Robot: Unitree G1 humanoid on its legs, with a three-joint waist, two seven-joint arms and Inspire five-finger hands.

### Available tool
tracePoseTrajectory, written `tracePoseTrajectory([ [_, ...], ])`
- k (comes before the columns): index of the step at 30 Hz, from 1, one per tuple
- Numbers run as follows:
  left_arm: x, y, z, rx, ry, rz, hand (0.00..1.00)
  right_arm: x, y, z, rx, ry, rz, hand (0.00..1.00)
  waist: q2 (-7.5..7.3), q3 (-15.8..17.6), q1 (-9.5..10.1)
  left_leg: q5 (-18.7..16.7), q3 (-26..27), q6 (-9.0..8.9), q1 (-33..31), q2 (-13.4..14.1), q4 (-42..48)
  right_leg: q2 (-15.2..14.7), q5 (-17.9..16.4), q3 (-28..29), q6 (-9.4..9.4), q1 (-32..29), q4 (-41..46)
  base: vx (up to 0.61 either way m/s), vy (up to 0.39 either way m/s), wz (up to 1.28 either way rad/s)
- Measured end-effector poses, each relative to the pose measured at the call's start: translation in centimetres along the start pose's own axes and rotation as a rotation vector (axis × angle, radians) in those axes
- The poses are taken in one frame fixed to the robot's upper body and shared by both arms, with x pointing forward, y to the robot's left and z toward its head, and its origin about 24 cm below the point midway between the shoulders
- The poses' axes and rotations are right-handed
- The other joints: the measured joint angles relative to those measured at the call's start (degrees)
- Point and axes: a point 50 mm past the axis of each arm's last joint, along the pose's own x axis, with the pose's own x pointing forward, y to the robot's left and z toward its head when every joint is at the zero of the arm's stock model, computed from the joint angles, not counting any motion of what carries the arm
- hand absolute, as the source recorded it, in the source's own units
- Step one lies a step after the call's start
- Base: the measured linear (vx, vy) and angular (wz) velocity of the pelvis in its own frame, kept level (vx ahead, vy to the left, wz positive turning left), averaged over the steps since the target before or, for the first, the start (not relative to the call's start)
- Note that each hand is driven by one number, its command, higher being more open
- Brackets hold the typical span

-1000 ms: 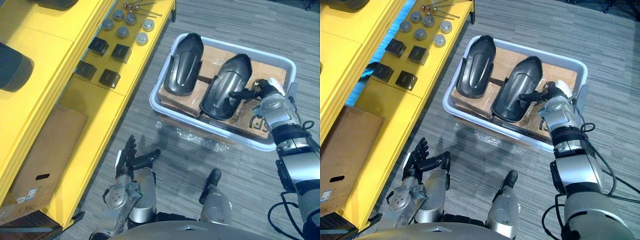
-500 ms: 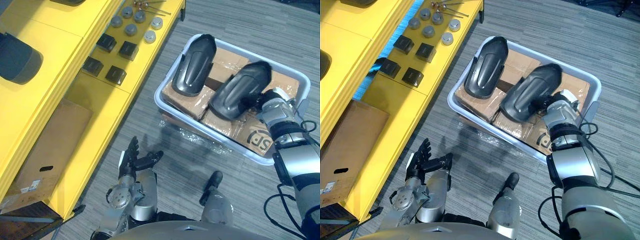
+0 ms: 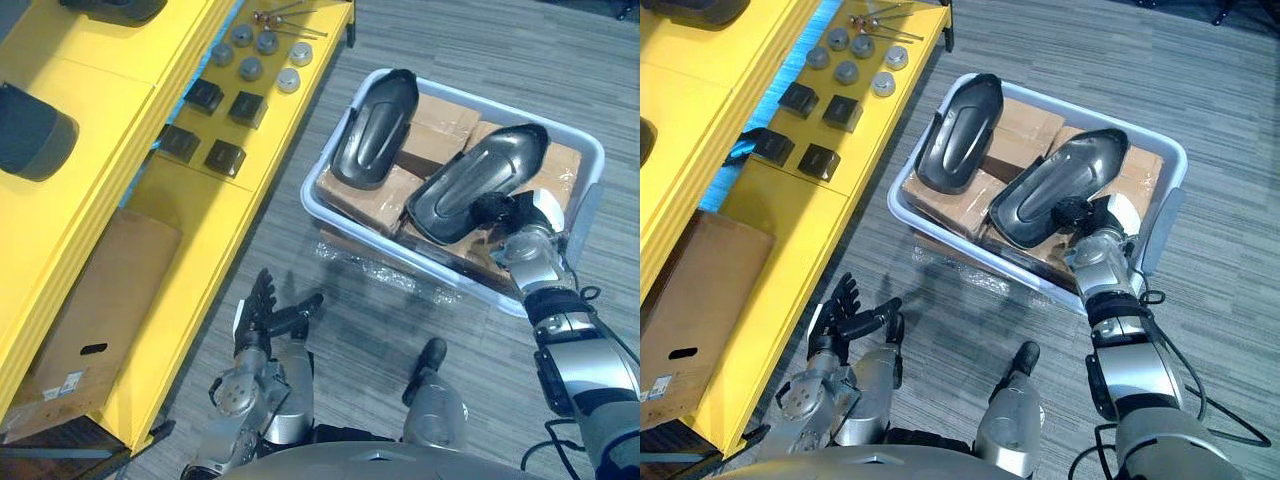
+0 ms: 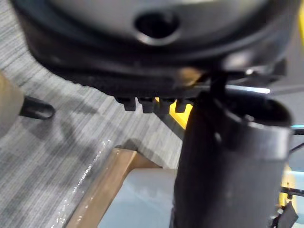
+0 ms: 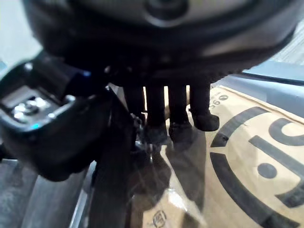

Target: Walk over and take three plastic housings, then place them on the shelf

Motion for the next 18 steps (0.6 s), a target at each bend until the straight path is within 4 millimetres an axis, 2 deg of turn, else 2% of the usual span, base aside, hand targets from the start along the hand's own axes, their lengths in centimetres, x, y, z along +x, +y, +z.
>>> tracePoseTrajectory([
  [2, 0.1, -0.1, 1.0, -0.01, -0.041, -0.003, 1.0, -0.4, -0.1, 0.6, 0.012, -0.046, -0.021, 0.0, -0.09, 0.0, -0.61, 0.0, 0.2, 0.0, 0.0, 0.0, -0.1, 0.0, 0.1, 0.2, 0.09, 0.0, -0.2, 0.03, -0.008, -0.05],
  [6, 0.0, -0.5, 5.1, -0.017, -0.222, -0.004, 1.0, -2.6, -1.0, 2.0, 0.021, -0.209, -0.139, 0.0, -0.68, -0.1, -1.35, 0.0, 1.3, -0.03, 2.0, 0.0, -1.5, 0.0, 0.1, 0.7, 0.11, 0.5, -0.4, 0.04, -0.011, -0.1],
  [10, 0.4, -0.5, 9.2, 0.039, -0.409, 0.003, 1.0, -4.4, -0.8, 3.0, 0.051, -0.323, -0.236, 0.0, -2.71, -2.0, -2.91, 0.0, 1.9, -0.03, 2.5, 0.0, -2.0, 0.0, 0.1, 1.1, 0.15, 0.6, -0.9, 0.02, -0.009, -0.07],
  [15, 0.9, -1.3, 11.6, 0.083, -0.513, -0.063, 1.0, -5.3, 0.1, 2.9, 0.032, -0.37, -0.248, 0.0, -4.74, -4.7, -4.14, -0.3, 3.1, -0.16, 4.3, 0.0, -2.8, 0.1, 0.2, 2.1, 0.25, 1.5, -1.5, 0.01, -0.005, -0.1],
  [18, 0.9, -2.4, 13.1, 0.094, -0.57, -0.159, 1.0, -5.4, 0.1, 3.1, -0.004, -0.411, -0.26, 0.0, -4.86, -6.1, -4.44, -0.5, 4.0, -0.17, 4.8, 0.0, -2.8, 0.2, 0.5, 2.9, 0.36, 1.5, -1.8, -0.01, -0.001, -0.15],
])
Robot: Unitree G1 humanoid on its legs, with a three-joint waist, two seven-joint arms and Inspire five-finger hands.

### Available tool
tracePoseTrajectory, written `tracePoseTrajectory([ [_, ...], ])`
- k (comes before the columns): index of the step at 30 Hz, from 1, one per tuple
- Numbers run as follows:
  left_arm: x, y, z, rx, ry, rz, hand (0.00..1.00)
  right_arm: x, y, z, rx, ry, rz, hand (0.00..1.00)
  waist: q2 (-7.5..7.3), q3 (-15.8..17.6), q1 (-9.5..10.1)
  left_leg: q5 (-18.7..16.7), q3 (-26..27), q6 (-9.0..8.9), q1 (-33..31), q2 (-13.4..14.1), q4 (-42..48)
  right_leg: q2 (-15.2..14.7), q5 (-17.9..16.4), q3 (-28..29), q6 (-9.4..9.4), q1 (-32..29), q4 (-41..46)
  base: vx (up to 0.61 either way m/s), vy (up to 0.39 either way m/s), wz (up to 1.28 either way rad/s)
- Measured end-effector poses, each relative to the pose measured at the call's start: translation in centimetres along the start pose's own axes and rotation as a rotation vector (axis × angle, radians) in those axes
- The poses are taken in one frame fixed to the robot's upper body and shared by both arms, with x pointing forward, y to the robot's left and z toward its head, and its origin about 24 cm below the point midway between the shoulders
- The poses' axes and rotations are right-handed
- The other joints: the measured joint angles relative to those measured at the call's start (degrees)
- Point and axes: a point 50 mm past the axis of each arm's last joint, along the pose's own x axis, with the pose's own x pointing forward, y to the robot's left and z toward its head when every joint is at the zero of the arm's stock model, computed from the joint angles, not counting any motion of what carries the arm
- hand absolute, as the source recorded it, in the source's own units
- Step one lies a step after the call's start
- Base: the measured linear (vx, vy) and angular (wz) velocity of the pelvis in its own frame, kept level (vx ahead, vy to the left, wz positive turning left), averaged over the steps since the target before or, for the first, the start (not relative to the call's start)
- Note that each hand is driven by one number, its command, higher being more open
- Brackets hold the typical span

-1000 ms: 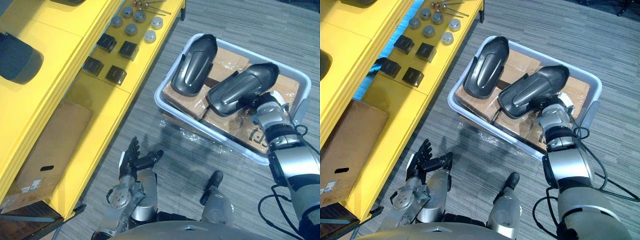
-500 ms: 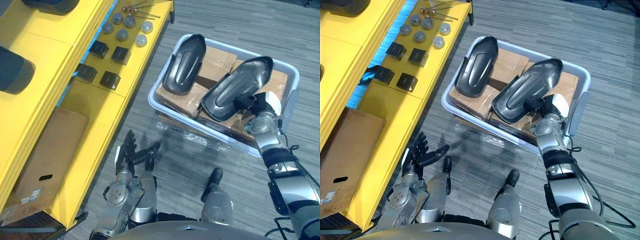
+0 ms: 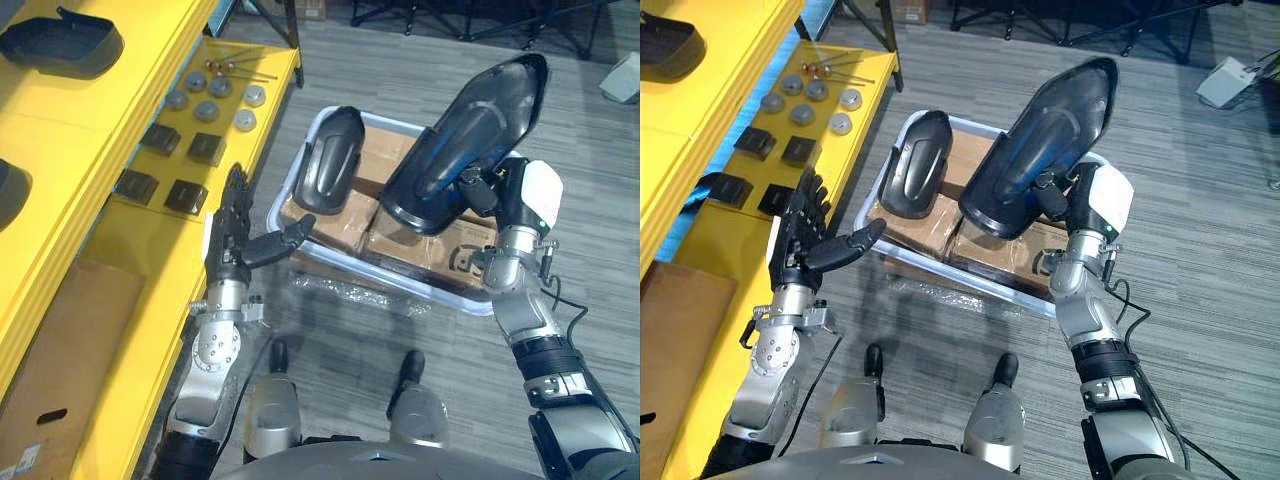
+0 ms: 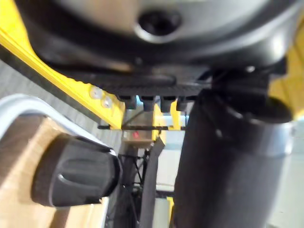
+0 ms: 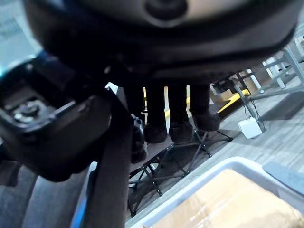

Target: Walk over and take three plastic housings, then place them on the shelf

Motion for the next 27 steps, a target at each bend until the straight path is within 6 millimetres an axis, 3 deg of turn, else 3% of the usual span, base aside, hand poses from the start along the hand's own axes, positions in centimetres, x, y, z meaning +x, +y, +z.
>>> tracePoseTrajectory([
  [5, 1.8, -2.5, 0.7, -0.09, 0.031, -0.246, 1.0, -0.2, 0.4, 1.4, -0.045, -0.14, 0.018, 0.0, 0.04, -2.1, -1.01, -0.3, 1.5, -0.06, 1.1, 0.3, 0.0, 0.5, 1.1, 1.5, -0.16, 0.4, -1.5, -0.01, -0.001, -0.16],
  [11, 3.0, -4.7, -0.6, -0.182, 0.17, -0.432, 1.0, -0.6, 1.1, 2.9, -0.033, -0.258, 0.055, 0.0, -0.3, -4.2, -2.0, -0.6, 3.4, -0.24, 1.0, 0.6, 0.2, 1.3, 3.3, 3.4, -0.55, 0.1, -4.3, -0.02, -0.001, -0.19],
  [14, 3.8, -4.9, -1.2, -0.171, 0.213, -0.448, 1.0, -0.7, 1.4, 3.6, -0.049, -0.31, 0.076, 0.0, -0.75, -4.5, -3.05, -0.6, 3.8, -0.32, 1.1, 0.9, 0.4, 1.6, 3.7, 3.9, -0.69, 0.0, -4.7, -0.02, -0.006, -0.09],
  [21, 4.4, -4.6, -2.2, -0.277, 0.34, -0.47, 1.0, -0.4, 1.8, 5.5, -0.069, -0.414, 0.119, 0.0, -1.37, -4.9, -3.76, -0.9, 4.3, -0.61, 1.0, 1.5, 1.2, 2.2, 4.3, 4.3, -1.13, 0.1, -5.4, -0.02, -0.006, -0.05],
  [27, 5.3, -4.0, -2.4, -0.245, 0.361, -0.439, 1.0, -0.6, 2.2, 6.8, -0.077, -0.509, 0.146, 0.0, -1.88, -5.2, -4.13, -1.0, 4.3, -0.59, 1.0, 1.5, 1.2, 2.2, 4.3, 4.3, -1.14, 0.0, -5.4, 0.0, 0.0, 0.0],
])
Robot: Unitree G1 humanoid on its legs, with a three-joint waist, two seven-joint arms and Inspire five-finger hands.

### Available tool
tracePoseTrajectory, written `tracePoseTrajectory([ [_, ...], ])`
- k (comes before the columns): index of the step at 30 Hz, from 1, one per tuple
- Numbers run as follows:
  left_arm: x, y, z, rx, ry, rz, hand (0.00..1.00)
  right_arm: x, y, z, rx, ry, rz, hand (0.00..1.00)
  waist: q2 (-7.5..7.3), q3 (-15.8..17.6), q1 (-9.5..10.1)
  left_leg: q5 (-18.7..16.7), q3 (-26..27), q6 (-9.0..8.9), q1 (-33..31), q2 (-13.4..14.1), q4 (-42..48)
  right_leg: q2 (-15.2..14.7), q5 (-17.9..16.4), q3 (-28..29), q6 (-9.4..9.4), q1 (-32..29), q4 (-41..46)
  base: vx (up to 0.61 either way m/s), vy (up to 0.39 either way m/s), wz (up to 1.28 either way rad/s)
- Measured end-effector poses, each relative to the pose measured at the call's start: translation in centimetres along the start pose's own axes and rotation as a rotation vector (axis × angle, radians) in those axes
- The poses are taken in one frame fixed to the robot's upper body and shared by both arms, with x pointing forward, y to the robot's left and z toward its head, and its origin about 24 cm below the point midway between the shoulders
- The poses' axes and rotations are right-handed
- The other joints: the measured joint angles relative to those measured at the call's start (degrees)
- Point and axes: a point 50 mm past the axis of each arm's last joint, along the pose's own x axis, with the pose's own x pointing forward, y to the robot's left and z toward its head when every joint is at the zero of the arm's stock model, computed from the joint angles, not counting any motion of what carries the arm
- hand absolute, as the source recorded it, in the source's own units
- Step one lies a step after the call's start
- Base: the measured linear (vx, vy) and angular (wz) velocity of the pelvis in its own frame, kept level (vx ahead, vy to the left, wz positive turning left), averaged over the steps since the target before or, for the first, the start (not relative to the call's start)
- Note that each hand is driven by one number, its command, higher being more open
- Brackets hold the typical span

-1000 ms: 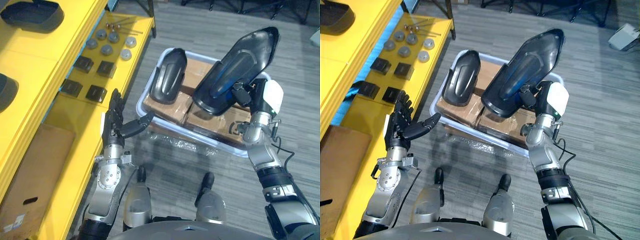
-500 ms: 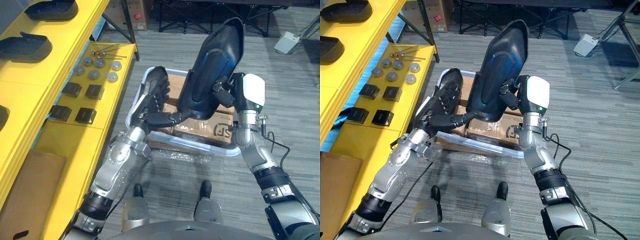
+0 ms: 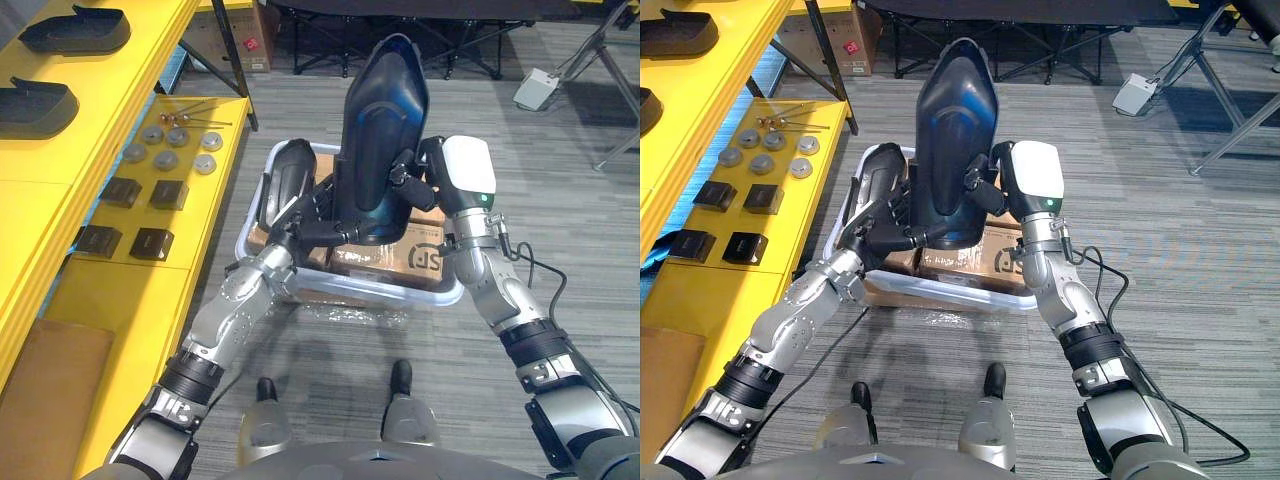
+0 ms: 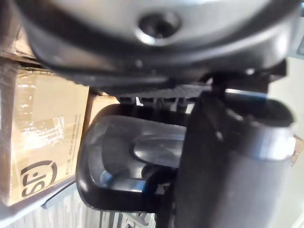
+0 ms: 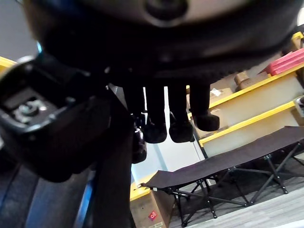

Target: Walk over and take three plastic housings, then place them on the shelf

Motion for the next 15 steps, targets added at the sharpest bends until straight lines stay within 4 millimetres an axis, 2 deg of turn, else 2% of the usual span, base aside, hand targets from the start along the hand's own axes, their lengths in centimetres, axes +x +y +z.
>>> tracePoseTrajectory([
  [4, 0.5, 0.1, 0.6, 0.009, -0.015, 0.022, 1.0, -0.2, 0.6, 0.9, 0.023, -0.056, 0.024, 0.0, -0.01, 0.0, 0.02, 0.0, 0.0, 0.01, -0.1, 0.0, 0.0, 0.0, 0.0, 0.0, 0.0, 0.0, 0.0, 0.0, 0.0, 0.0],
  [9, 0.7, 0.4, 0.7, -0.026, -0.045, 0.135, 1.0, -0.6, 1.3, 1.9, 0.057, -0.104, 0.052, 0.0, -0.24, -0.1, -0.01, -0.1, 0.0, 0.0, -0.1, 0.0, 0.0, 0.0, 0.0, 0.0, 0.0, 0.0, -0.1, 0.0, 0.0, 0.0],
  [10, 0.7, 0.4, 0.9, -0.059, -0.063, 0.158, 0.0, -0.9, 1.5, 2.0, 0.07, -0.106, 0.059, 0.0, -0.43, -0.1, 0.01, -0.1, 0.0, 0.0, -0.1, 0.0, 0.0, 0.0, 0.0, 0.0, 0.0, 0.0, -0.1, 0.0, 0.0, 0.0],
  [15, 0.7, 0.6, 1.7, -0.121, -0.151, 0.238, 0.0, -3.2, 3.0, 2.6, 0.165, -0.05, 0.086, 0.0, -1.91, -1.0, 0.06, -0.3, 0.0, 0.04, -0.1, 0.0, 0.0, 0.0, 0.0, 0.0, -0.01, 0.1, -0.2, 0.0, 0.0, 0.0],
])
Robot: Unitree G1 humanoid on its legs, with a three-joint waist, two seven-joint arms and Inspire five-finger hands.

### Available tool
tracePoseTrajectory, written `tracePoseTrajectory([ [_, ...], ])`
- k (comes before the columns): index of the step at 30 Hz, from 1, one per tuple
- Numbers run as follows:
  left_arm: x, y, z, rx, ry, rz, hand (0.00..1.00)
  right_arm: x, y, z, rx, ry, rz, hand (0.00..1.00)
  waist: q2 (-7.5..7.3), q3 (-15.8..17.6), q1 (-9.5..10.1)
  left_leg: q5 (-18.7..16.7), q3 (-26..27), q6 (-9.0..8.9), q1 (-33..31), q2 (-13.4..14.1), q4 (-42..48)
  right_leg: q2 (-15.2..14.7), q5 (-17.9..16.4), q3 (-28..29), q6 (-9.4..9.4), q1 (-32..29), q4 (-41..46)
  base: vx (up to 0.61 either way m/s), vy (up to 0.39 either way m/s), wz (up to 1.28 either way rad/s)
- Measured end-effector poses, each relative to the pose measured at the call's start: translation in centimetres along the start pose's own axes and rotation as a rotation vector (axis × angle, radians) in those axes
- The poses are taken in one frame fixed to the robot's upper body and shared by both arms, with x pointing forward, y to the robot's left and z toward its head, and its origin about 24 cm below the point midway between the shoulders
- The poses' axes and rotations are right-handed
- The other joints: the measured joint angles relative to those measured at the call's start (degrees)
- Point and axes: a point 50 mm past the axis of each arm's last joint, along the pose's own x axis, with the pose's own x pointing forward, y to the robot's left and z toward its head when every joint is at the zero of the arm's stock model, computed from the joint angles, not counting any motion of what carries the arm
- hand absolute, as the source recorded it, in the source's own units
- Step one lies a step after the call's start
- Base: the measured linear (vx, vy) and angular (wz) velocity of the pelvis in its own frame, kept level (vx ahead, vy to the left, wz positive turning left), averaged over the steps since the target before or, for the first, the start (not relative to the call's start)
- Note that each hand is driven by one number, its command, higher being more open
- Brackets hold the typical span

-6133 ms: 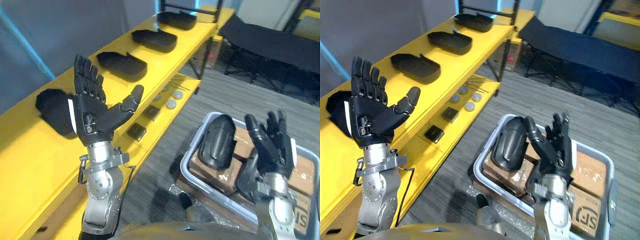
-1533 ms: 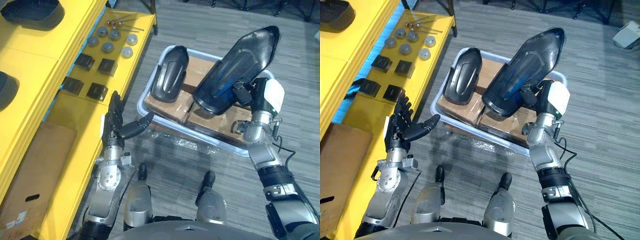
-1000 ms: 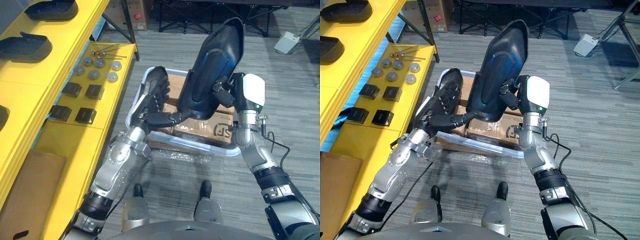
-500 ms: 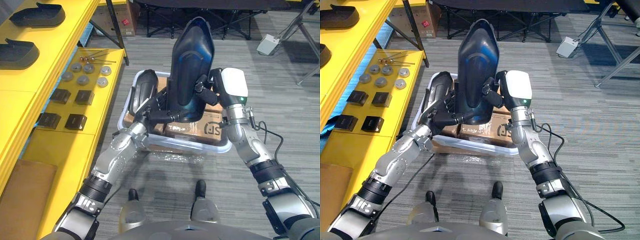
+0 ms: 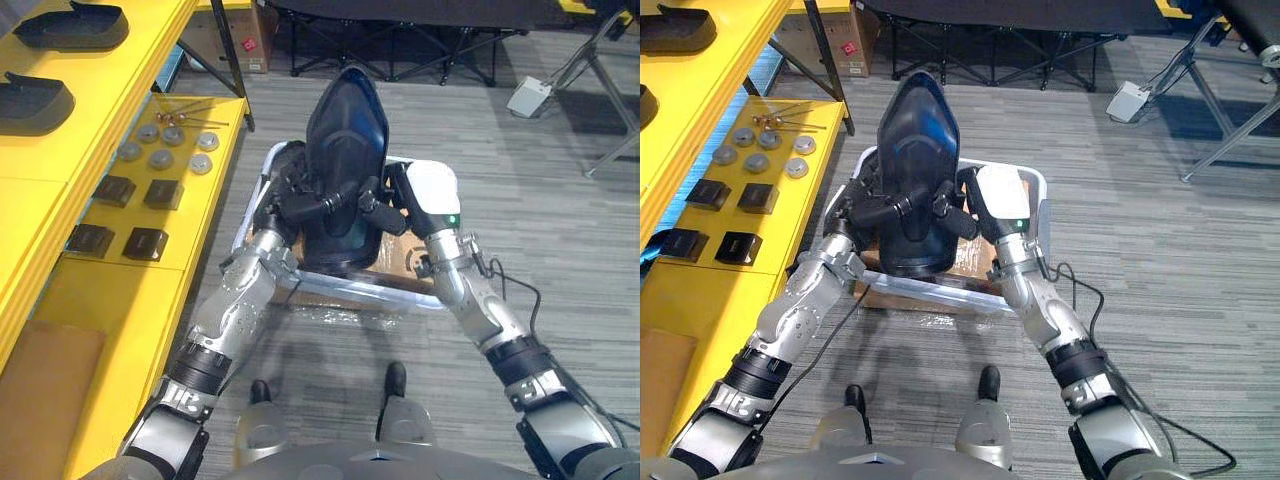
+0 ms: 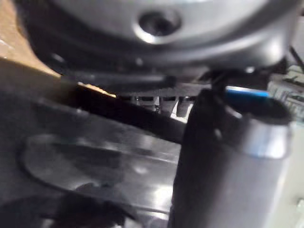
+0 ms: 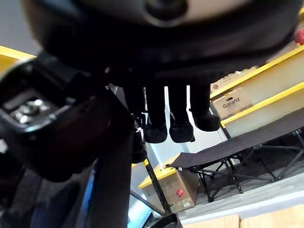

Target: Walk over and take three plastic housings, then place them on the shelf

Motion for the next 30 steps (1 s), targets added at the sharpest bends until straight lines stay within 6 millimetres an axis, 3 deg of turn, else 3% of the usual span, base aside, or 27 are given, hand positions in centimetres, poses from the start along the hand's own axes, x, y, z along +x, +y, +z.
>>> tracePoseTrajectory([
  [16, 0.0, -0.3, -1.3, -0.045, 0.033, 0.017, 0.0, -2.0, 0.4, 0.5, 0.082, 0.055, -0.05, 0.0, -0.55, -0.3, -0.14, -0.3, 2.2, -0.01, 2.8, 0.0, -1.5, 0.1, -0.1, 1.2, -0.01, 0.7, 0.0, 0.0, 0.0, -0.06],
  [23, -1.0, 0.2, -2.5, -0.053, 0.063, -0.004, 0.0, -3.8, 1.2, 0.6, 0.111, 0.089, -0.038, 0.0, -1.1, -2.8, -0.2, 0.2, 3.1, -0.09, 4.5, -0.1, -3.6, 0.2, -0.1, 0.9, -0.09, 1.0, -0.2, 0.01, 0.001, -0.04],
  [24, -1.1, 0.3, -2.6, -0.057, 0.069, -0.003, 0.0, -4.0, 1.3, 0.7, 0.113, 0.091, -0.033, 1.0, -1.13, -3.0, -0.17, 0.2, 3.1, -0.1, 4.7, -0.1, -3.8, 0.2, -0.1, 0.9, -0.09, 1.0, -0.2, 0.02, 0.004, -0.04],
  [30, -2.8, 0.8, -4.1, -0.108, 0.089, 0.047, 0.0, -5.7, 2.4, 1.2, 0.235, 0.159, -0.034, 1.0, -1.11, -5.1, -0.07, 0.5, 3.0, -0.13, 6.3, -0.3, -5.2, 0.2, -0.2, -0.6, -0.18, 2.7, -1.1, 0.0, 0.0, 0.03],
])
